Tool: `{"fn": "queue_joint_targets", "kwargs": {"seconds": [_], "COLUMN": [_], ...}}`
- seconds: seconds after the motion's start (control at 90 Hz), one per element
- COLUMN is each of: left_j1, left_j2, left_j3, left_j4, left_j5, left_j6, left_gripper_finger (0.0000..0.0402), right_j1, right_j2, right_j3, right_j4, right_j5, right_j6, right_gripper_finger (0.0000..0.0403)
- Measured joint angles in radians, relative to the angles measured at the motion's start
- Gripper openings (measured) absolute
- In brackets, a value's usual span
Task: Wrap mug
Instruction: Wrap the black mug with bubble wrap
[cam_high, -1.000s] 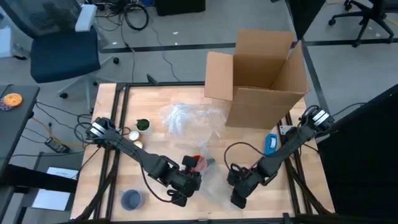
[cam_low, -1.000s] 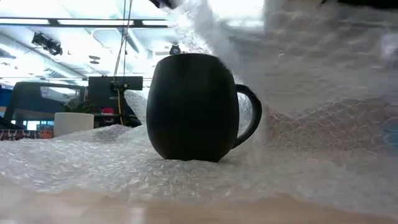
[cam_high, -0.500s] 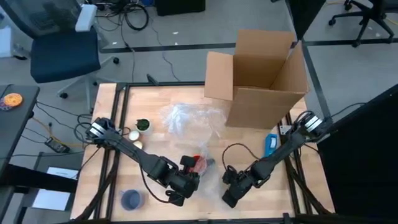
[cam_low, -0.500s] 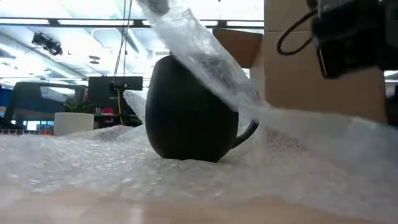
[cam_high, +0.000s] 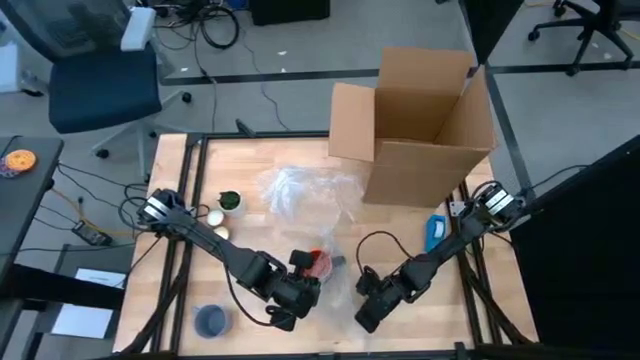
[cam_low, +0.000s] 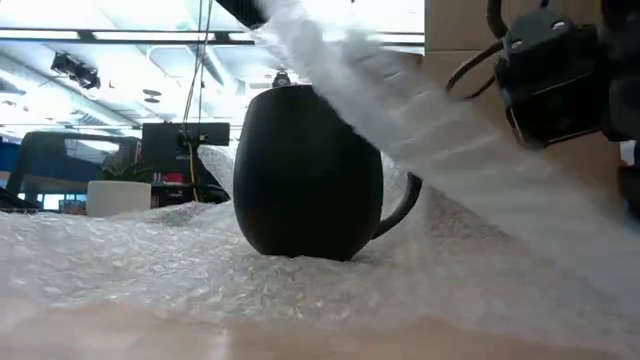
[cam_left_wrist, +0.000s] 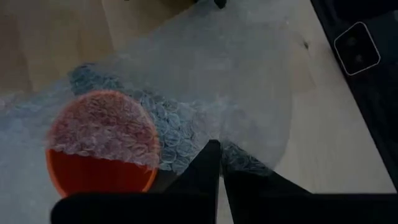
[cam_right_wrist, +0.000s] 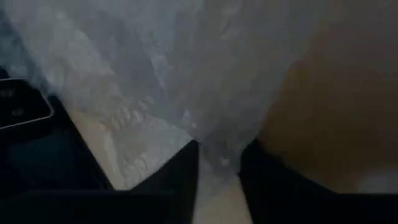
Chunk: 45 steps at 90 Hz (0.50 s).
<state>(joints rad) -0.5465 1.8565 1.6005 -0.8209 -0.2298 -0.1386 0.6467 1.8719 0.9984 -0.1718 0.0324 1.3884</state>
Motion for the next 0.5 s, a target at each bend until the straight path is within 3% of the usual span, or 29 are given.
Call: {"fn": "queue_joint_targets", "kwargs": {"seconds": [0.267, 0.5], "left_j1": [0.002, 0.003], "left_j2": [0.0, 0.0], "left_j3": [0.0, 0.0], "left_j4": [-0.067, -0.069], "left_j5": [-0.016, -0.03], "left_j6": [0.011, 0.006], "left_gripper_finger": [0.0, 0.0], "right_j1": [-0.001, -0.001], "right_j2": [-0.046, -0.153], "right_j3": [-0.006, -0.004], "right_j4": [0.083, 0.114], "right_j5": [-0.064, -0.033], "right_j6": [-0.061, -0.131], "right_gripper_finger": [0.0002, 0.0001]}}
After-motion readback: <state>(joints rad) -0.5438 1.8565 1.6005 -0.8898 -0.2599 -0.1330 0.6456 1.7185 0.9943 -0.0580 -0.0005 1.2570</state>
